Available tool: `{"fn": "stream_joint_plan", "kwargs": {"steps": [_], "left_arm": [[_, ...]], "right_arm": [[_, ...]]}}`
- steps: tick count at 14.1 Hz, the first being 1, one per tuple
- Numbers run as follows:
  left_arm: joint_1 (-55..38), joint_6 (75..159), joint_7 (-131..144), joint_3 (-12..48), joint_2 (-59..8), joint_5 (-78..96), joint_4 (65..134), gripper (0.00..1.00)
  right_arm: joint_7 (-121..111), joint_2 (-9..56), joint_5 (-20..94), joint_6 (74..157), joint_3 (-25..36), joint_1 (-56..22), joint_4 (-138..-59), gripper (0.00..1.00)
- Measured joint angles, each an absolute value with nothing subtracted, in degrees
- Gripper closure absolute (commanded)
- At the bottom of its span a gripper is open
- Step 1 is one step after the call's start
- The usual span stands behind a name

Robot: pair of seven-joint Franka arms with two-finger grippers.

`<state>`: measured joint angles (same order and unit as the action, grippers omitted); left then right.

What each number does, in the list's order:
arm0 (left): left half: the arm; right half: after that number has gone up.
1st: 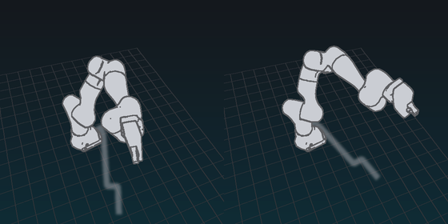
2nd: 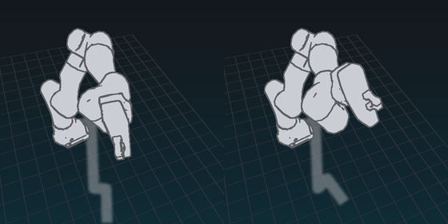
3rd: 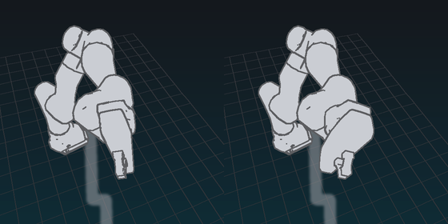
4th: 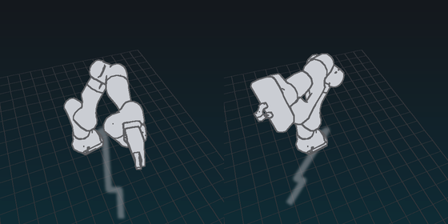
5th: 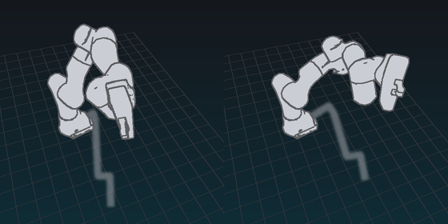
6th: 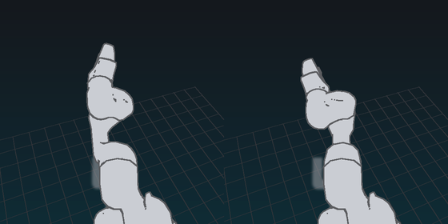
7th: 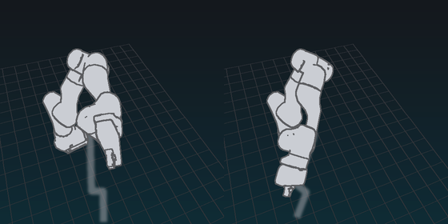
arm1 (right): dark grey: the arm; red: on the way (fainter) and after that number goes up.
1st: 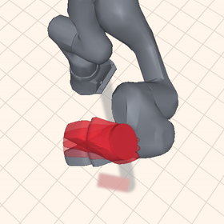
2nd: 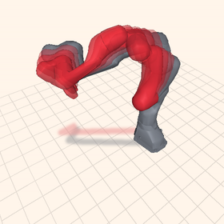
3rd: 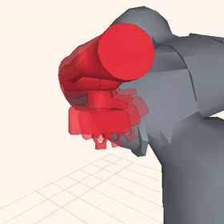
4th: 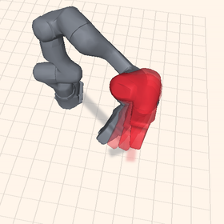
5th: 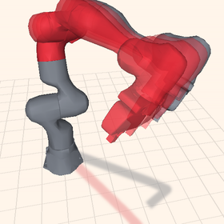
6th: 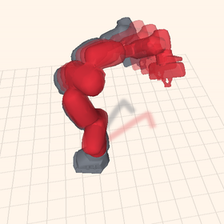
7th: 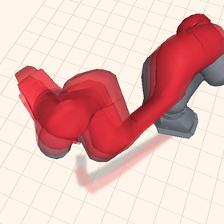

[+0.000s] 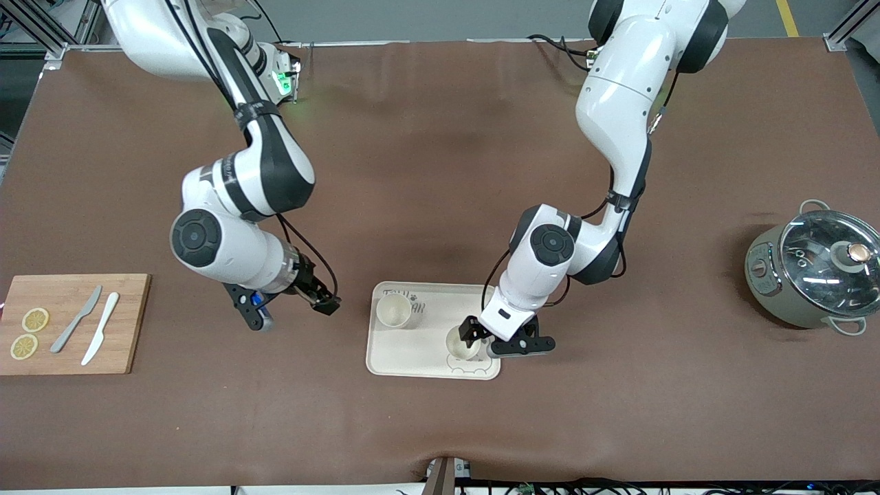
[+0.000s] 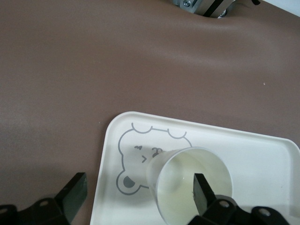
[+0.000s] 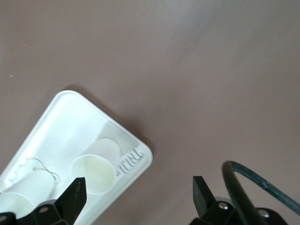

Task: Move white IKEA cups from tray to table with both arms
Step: 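Lower the left gripper onto one cup while the right gripper approaches the other, then close both grippers on the rims of the two white cups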

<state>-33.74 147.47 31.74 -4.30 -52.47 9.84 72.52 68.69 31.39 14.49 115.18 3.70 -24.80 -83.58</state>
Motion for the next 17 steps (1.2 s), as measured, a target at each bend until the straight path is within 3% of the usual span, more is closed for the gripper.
{"fn": "stream_joint_plan", "kwargs": {"steps": [17], "left_arm": [[-35.07,151.91,31.74,-4.29,-55.77,9.84,72.5,0.0]], "right_arm": [[80.26,39.29,14.49,128.99,3.64,-32.11,-83.36,0.0]]}}
